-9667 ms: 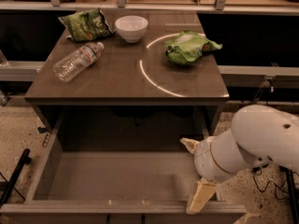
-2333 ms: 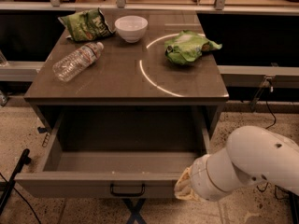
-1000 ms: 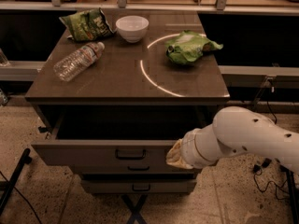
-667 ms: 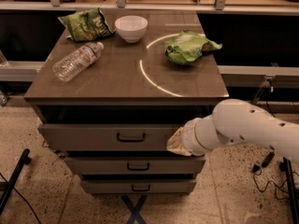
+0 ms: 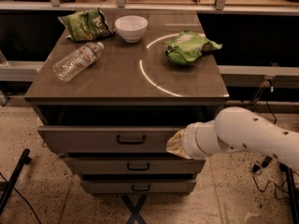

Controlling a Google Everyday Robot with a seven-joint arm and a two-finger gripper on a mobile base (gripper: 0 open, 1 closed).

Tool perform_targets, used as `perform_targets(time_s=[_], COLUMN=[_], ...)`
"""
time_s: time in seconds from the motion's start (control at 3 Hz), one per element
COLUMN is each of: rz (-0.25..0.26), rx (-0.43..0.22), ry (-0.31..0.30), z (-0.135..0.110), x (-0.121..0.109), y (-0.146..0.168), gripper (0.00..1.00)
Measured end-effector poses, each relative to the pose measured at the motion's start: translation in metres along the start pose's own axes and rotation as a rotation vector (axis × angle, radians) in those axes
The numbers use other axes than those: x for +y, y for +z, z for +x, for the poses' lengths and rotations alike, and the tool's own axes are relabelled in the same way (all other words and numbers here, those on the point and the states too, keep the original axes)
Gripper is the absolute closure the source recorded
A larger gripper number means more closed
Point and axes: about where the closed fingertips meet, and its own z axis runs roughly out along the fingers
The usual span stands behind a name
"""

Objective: Close top drawer

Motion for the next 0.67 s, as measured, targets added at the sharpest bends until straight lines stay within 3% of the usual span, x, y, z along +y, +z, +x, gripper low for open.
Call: perform_targets(time_s=[0.67], rz=[0.062], rx=[-0.137], ry=[0.011], z=[0.005], x=[-0.022], y=[0.032], gripper=[1.00])
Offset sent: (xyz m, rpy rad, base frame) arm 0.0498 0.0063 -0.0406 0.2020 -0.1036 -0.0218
